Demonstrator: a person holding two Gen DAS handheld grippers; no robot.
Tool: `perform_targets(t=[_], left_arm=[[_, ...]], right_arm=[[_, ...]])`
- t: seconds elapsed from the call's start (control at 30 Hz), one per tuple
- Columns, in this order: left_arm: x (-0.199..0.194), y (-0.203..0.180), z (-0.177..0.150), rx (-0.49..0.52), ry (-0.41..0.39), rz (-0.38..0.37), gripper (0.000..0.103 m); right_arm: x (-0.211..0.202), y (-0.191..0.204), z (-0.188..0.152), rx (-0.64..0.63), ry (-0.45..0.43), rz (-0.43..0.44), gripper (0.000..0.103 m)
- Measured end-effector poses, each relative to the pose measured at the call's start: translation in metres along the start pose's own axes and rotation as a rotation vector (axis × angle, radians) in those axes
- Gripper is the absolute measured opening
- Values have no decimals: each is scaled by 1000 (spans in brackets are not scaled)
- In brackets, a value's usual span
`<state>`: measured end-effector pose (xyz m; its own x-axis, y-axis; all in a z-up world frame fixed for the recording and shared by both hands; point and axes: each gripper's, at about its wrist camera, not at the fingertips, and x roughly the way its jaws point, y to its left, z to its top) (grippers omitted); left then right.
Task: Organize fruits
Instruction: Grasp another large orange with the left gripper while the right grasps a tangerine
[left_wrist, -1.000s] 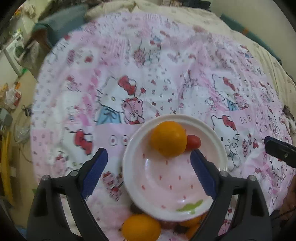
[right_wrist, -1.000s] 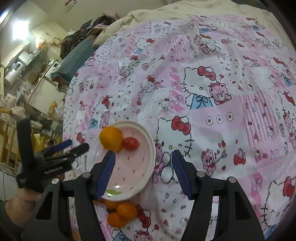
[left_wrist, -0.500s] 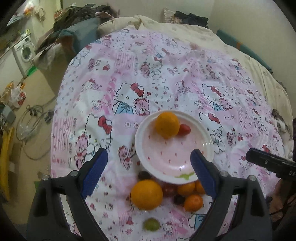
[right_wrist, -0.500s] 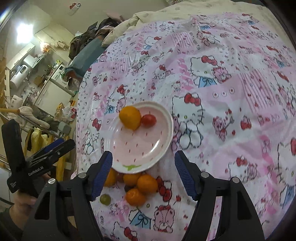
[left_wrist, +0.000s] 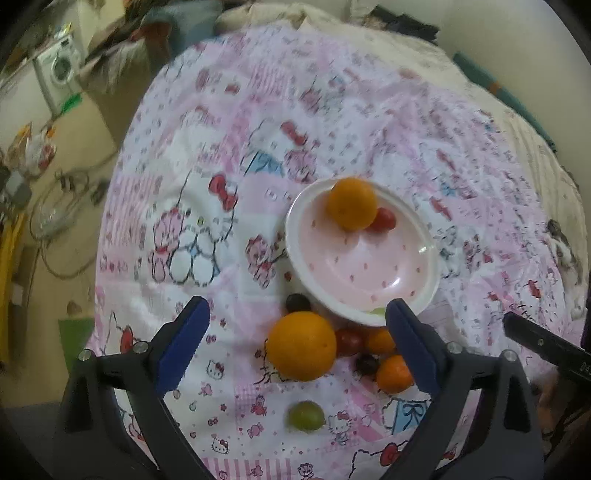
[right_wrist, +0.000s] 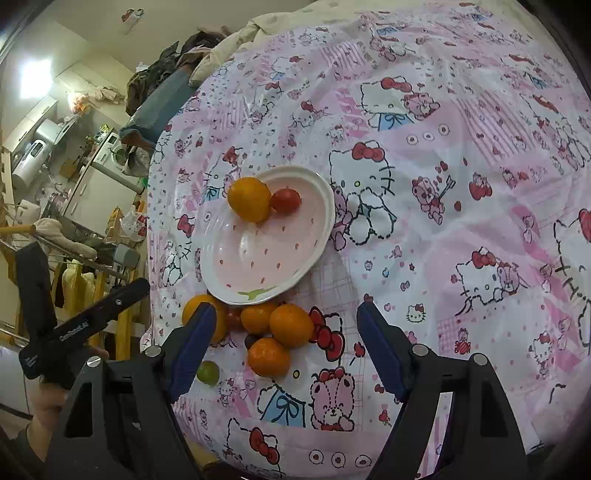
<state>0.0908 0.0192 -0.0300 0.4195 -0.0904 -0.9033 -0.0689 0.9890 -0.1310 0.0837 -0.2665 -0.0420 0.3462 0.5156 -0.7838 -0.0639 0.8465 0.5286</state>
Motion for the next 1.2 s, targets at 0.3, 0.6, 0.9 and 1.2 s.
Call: perform_targets(t=[0.3, 0.6, 0.9, 1.2], left_arm=[[52, 6, -17, -56, 213, -1, 87], [87, -6, -33, -15, 334, -4, 69], [83, -15, -38, -4, 338, -31, 53], [50, 3, -28, -46, 277, -65, 53]], right_arm=[[17, -5, 7, 31, 21, 22, 81], [31, -4, 10, 35, 46, 39, 81], [34, -1, 9, 30, 56, 46, 81], [45, 6, 0, 34, 140, 69, 81]])
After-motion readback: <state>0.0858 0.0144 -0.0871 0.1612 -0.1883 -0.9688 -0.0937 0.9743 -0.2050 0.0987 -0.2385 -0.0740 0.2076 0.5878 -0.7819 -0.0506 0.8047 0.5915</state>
